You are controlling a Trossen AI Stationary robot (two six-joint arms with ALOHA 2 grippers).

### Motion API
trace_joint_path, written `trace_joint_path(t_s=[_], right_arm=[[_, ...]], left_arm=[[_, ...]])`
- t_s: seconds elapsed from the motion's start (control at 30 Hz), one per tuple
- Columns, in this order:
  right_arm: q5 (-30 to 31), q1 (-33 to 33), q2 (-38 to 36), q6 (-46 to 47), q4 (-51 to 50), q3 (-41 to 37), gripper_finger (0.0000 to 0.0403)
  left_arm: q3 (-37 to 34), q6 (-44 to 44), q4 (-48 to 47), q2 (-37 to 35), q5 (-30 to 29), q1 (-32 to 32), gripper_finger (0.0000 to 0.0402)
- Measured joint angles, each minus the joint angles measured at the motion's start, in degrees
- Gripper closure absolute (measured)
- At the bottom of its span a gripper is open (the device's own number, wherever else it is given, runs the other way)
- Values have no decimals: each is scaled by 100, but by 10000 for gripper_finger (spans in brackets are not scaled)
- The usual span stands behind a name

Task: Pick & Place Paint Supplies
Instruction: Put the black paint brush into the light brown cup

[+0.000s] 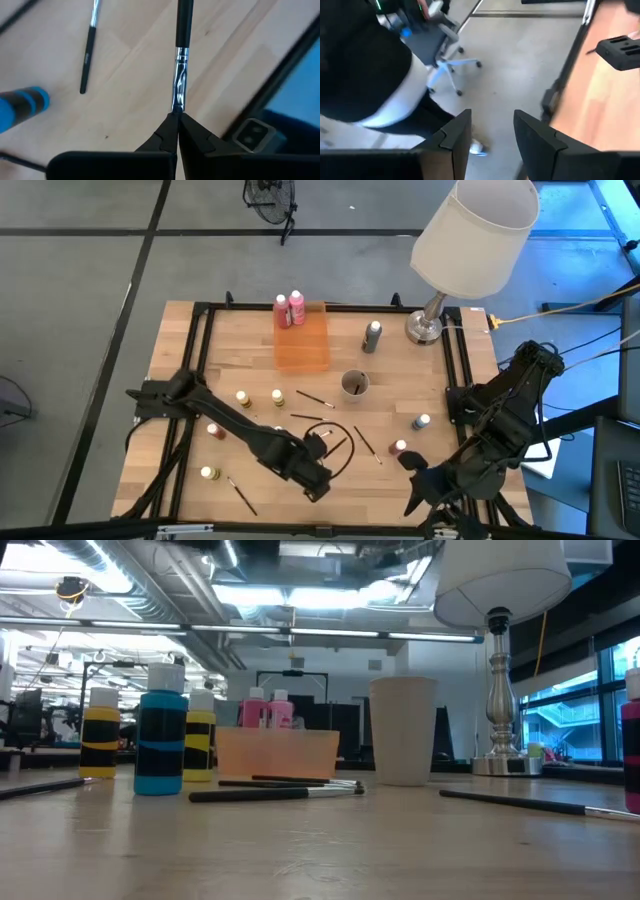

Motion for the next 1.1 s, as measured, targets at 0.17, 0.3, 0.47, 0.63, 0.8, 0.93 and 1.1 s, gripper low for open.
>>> trace_joint_path(t_s=[0.17,0.3,0.47,0.63,0.8,0.93,1.1], right_arm=[[756,91,0,-1200,-4,0,252],[1988,205,0,-2325,-7,0,252],[3689,382,0,-4123,41,0,251],[5262,579,2,-5723,169,0,251],[6716,739,0,-7364,273,0,251],[7381,746,0,-8193,0,0,251],[7637,731,0,-8315,-369,0,251]], left_arm=[[1,-120,289,-534,-95,106,400],[1,-7,1301,-963,-38,241,400],[14,115,2622,-1340,292,502,400],[14,-136,2884,-1452,601,837,400],[14,-162,3581,-1452,1017,1132,400],[14,-153,4052,-1452,1072,1340,400],[14,-164,4328,-1455,1207,1471,400]])
